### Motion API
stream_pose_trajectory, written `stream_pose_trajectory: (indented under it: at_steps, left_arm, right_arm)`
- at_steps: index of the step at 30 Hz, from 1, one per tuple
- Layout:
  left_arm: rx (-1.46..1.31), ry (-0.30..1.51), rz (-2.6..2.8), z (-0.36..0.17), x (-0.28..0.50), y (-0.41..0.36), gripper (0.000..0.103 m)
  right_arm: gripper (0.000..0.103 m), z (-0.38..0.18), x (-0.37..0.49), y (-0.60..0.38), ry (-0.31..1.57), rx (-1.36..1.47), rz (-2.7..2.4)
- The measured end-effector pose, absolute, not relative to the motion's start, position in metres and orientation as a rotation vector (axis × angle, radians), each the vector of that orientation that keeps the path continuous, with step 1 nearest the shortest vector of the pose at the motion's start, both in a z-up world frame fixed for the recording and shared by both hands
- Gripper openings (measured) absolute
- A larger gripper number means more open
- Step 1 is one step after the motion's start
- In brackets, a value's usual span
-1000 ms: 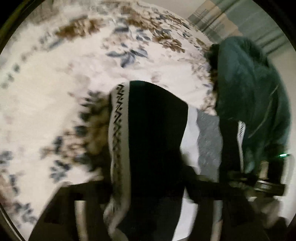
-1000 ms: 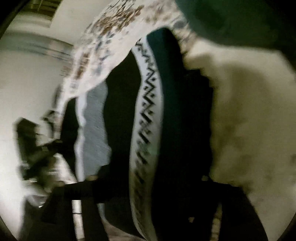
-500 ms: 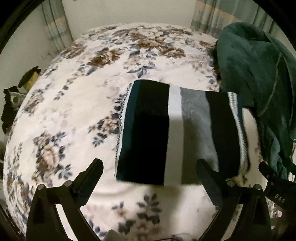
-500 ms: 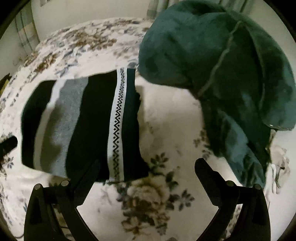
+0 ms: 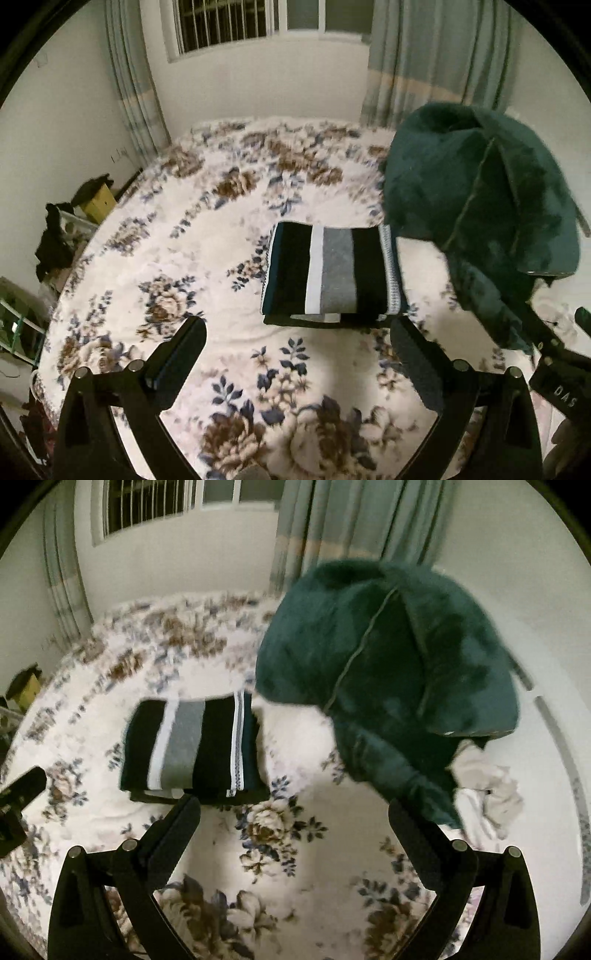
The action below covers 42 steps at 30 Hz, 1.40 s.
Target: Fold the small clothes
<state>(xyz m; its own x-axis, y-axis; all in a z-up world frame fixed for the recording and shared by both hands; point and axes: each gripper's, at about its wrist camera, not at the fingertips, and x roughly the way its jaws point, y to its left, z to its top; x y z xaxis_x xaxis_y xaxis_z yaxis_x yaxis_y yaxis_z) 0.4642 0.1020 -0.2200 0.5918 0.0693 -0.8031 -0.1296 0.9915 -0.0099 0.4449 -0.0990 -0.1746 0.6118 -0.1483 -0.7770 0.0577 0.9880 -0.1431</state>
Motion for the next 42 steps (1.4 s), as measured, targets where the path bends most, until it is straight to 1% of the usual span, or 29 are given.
stream_pose_trajectory:
  at_steps: [6,9,11,18,24,30,42]
  left_arm:
    - [-0.07,0.877,0.116,-0.148,0.397,0.089,0.102]
    - [-0.069,0.841,0.116,-0.117,0.363,0.084,0.102]
    - [-0.07,0.819,0.113,-0.1,0.342,0.079,0.102]
    - [-0.073,0.769,0.106,-0.068,0.293,0.075,0.102]
    - [-0.066,0.734,0.106,-0.051,0.266,0.075,0.102]
    - [-0.07,0.717,0.123,-0.046,0.245,0.076,0.102]
    - [-0.083,0.689,0.139,-0.041,0.231,0.075,0.103]
  right_arm:
    - [0.103,-0.075,0.354,-0.105,0.79,-0.113,-0.094]
    - [0.103,-0.037,0.311,-0.105,0.746,-0.116,-0.076]
    - [0.103,-0.018,0.287,-0.105,0.725,-0.115,-0.069]
    - [0.103,0.036,0.216,-0.112,0.659,-0.078,-0.053]
    - [0.103,0.06,0.181,-0.112,0.628,-0.068,-0.041]
    - [0.103,0.067,0.163,-0.11,0.619,-0.066,-0.022]
    - [0.103,0.072,0.158,-0.113,0.62,-0.076,-0.009]
